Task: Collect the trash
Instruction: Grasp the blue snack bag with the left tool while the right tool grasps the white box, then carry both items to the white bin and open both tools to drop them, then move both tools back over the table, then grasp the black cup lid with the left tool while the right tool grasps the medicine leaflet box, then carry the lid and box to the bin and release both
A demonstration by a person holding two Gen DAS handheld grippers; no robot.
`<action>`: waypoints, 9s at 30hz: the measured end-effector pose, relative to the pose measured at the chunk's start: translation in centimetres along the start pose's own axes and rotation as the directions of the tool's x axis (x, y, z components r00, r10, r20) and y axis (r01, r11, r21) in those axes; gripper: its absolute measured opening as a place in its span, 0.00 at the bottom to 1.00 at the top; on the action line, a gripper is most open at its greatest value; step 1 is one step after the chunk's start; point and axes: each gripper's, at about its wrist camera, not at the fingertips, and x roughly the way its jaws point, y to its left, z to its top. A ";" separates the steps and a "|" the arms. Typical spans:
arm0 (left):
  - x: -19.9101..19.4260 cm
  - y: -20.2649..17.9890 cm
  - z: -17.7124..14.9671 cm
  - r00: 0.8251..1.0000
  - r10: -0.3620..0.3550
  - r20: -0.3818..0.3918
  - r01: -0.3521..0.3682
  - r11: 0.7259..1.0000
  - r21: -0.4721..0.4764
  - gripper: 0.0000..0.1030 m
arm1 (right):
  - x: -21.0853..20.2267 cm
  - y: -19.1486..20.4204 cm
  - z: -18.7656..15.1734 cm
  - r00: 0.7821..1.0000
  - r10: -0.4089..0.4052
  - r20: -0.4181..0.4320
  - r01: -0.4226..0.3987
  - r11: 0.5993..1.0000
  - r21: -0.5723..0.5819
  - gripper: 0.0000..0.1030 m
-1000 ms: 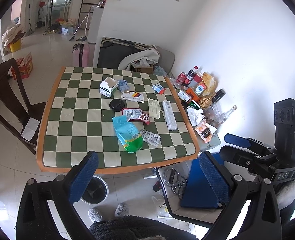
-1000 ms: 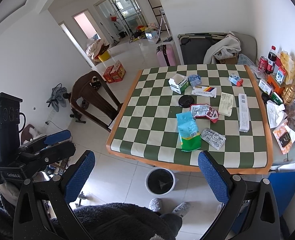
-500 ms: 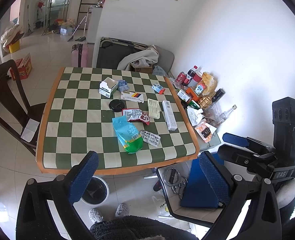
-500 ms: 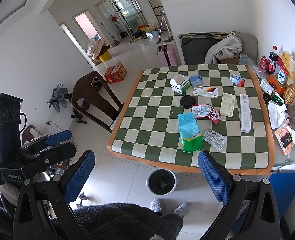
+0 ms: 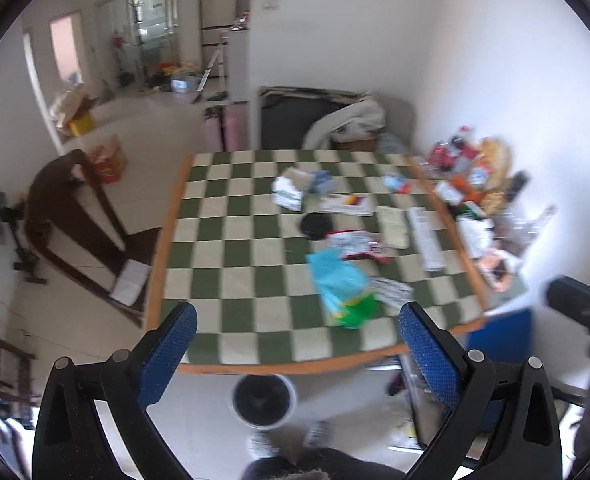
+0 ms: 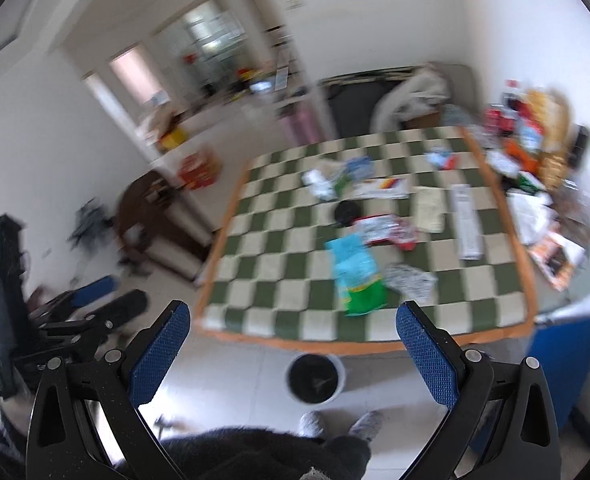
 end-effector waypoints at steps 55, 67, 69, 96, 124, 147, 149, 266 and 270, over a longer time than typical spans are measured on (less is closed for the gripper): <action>31.9 -6.9 0.2 0.795 0.070 -0.602 -0.141 0.987 -0.071 0.79 | 42.8 -32.6 9.7 0.909 -0.236 -0.343 0.333 0.907 0.260 0.48; 20.2 -1.2 -5.6 0.914 0.004 -0.407 -0.038 0.996 -0.077 0.79 | 27.8 -19.7 3.5 0.966 -0.100 -0.239 0.164 0.950 0.266 0.48; 19.7 0.1 -7.3 0.926 0.008 -0.378 -0.035 0.997 -0.063 0.79 | 26.8 -16.0 1.1 0.970 -0.090 -0.225 0.144 0.961 0.235 0.48; 41.4 11.4 -37.2 0.664 -0.184 -0.725 0.051 0.978 -0.201 0.79 | 47.7 -1.4 -39.6 0.721 0.013 -0.693 0.154 0.972 0.178 0.48; 47.4 15.1 -43.5 0.732 0.004 -0.681 -0.133 0.982 -0.137 1.00 | 67.0 -5.9 -45.5 0.682 -0.194 -0.705 0.270 0.963 -0.004 1.00; 28.8 12.7 -37.3 0.783 -0.012 -0.621 -0.082 0.989 -0.122 1.00 | 48.7 1.4 -38.1 0.777 -0.201 -0.597 0.260 0.966 0.013 1.00; 26.1 12.5 -36.0 0.794 -0.019 -0.608 -0.072 0.989 -0.126 1.00 | 46.0 2.4 -36.7 0.788 -0.199 -0.582 0.255 0.967 0.016 1.00; 36.1 13.4 -32.6 0.784 -0.088 -0.615 0.017 0.993 -0.120 0.84 | 43.9 -1.4 -36.5 0.829 -0.066 -0.555 0.272 0.914 0.299 0.73; 42.2 13.2 -36.7 0.754 -0.080 -0.652 0.018 0.995 -0.101 0.84 | 51.2 -3.5 -40.1 0.808 -0.035 -0.589 0.265 0.913 0.309 0.73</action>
